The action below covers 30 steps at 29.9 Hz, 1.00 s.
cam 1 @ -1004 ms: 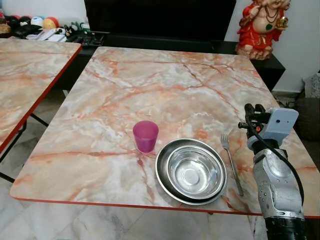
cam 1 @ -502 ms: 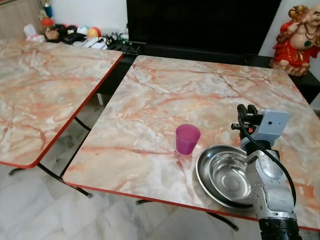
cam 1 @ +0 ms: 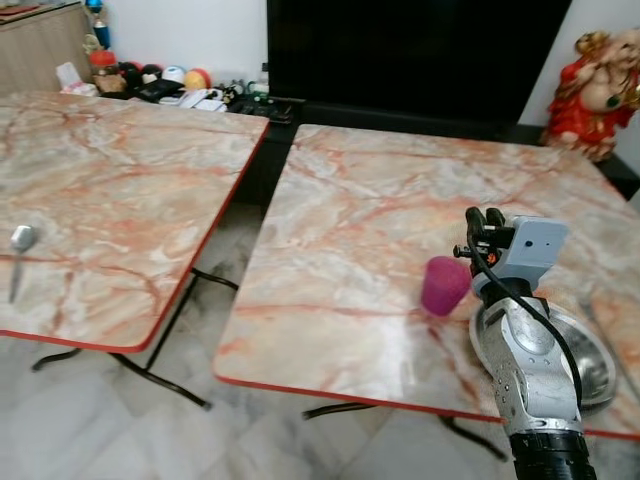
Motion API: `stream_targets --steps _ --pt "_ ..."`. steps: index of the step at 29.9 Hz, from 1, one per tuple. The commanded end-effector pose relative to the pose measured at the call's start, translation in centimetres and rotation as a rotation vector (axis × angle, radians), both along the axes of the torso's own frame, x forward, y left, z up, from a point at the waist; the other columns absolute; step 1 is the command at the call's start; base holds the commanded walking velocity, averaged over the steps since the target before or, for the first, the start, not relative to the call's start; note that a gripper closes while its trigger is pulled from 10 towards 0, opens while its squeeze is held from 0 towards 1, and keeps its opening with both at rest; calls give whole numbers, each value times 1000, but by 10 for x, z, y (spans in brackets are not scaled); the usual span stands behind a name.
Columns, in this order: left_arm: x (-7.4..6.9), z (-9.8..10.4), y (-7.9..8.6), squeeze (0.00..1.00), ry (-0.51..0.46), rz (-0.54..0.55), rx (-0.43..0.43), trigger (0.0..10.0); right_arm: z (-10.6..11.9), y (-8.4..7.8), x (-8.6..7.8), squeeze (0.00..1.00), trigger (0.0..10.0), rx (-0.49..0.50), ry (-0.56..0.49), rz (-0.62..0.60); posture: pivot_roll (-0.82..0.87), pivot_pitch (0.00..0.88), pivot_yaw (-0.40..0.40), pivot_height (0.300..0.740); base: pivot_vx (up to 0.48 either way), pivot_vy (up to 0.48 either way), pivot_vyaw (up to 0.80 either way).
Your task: Setting the table
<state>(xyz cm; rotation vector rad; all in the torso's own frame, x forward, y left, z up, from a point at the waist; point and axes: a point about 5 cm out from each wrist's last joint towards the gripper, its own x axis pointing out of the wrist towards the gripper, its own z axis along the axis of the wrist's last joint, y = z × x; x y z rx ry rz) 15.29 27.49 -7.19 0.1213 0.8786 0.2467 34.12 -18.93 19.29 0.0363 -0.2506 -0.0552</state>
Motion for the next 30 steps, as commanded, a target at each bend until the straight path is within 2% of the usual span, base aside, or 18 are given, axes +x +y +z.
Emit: stream_targets --steps 1,19,20,21,29,30 --pt "-4 -1 5 0 17 20 1 10000 8 0 0 0 10000 0 -36 -2 81 92 -25 740 0 480 0" --pt "-2 0 2 0 9 15 4 10000 7 9 5 0 10000 -19 -27 15 90 116 -28 740 0 480 0" --pt "-2 0 3 0 9 16 4 10000 6 10 5 361 10000 -10 -29 25 90 117 -29 740 0 480 0" --pt "-2 0 3 0 9 16 4 10000 7 11 4 1000 10000 -4 -30 30 89 119 -28 740 0 480 0" --pt "-3 -1 2 0 13 5 7 10000 6 12 5 988 10000 -9 -28 32 89 121 -27 740 0 480 0" --pt "-2 -1 2 0 15 -2 10 10000 6 12 5 0 10000 -9 -26 29 91 121 -27 740 0 480 0"
